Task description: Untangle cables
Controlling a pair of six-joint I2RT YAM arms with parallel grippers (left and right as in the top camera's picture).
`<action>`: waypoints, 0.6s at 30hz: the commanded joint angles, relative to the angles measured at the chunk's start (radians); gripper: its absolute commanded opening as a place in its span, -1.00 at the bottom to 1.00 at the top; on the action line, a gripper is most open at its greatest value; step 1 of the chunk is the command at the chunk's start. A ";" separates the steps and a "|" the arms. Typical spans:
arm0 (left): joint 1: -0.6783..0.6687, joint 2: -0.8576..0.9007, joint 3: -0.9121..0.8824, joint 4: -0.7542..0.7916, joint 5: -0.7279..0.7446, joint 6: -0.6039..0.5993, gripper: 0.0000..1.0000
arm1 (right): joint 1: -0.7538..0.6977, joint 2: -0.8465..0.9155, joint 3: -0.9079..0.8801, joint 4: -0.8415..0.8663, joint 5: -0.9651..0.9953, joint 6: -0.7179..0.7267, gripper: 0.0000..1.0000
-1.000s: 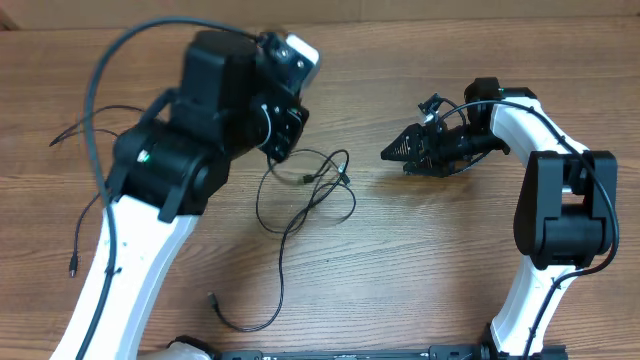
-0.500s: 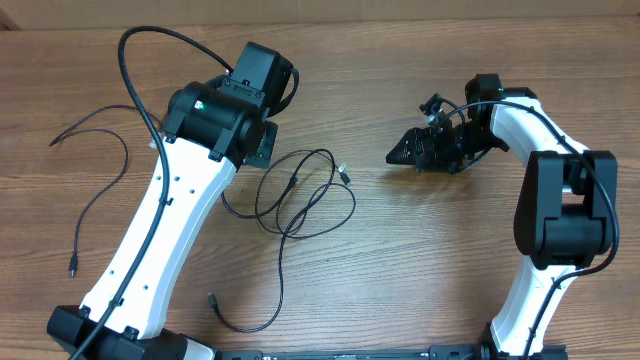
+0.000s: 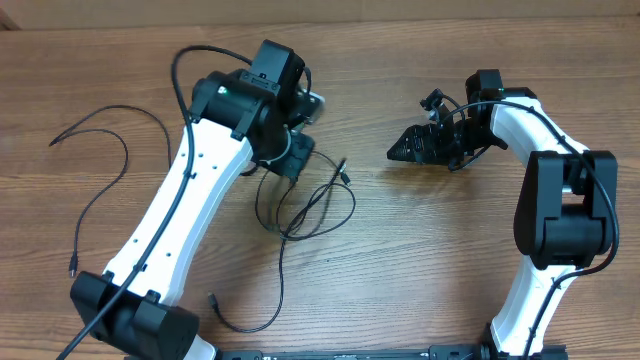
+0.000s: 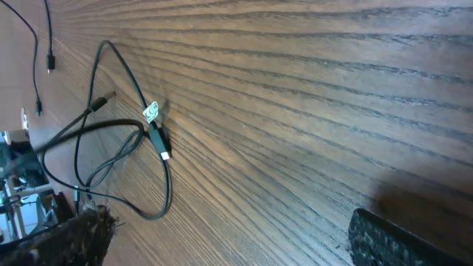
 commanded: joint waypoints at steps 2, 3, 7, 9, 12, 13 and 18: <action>0.005 -0.039 0.057 0.066 0.164 0.083 -0.92 | 0.005 0.014 -0.003 0.003 0.006 -0.012 1.00; 0.005 -0.054 0.079 0.095 0.164 0.068 -0.91 | 0.005 0.014 -0.003 0.003 0.006 -0.011 1.00; 0.005 -0.114 0.168 0.268 0.153 0.043 -0.92 | 0.005 0.014 -0.003 0.003 0.005 -0.011 1.00; 0.005 -0.138 0.195 0.397 0.108 0.044 -0.92 | 0.005 0.014 -0.003 0.003 0.005 -0.012 1.00; 0.005 -0.158 0.225 0.652 -0.029 0.044 -0.92 | 0.005 0.014 -0.003 0.004 0.005 -0.011 1.00; 0.005 -0.160 0.232 0.736 -0.074 0.044 -0.92 | 0.005 0.014 -0.003 0.003 0.005 -0.011 1.00; 0.005 -0.160 0.241 1.196 -0.182 0.043 -0.92 | 0.005 0.014 -0.003 0.002 0.005 -0.011 1.00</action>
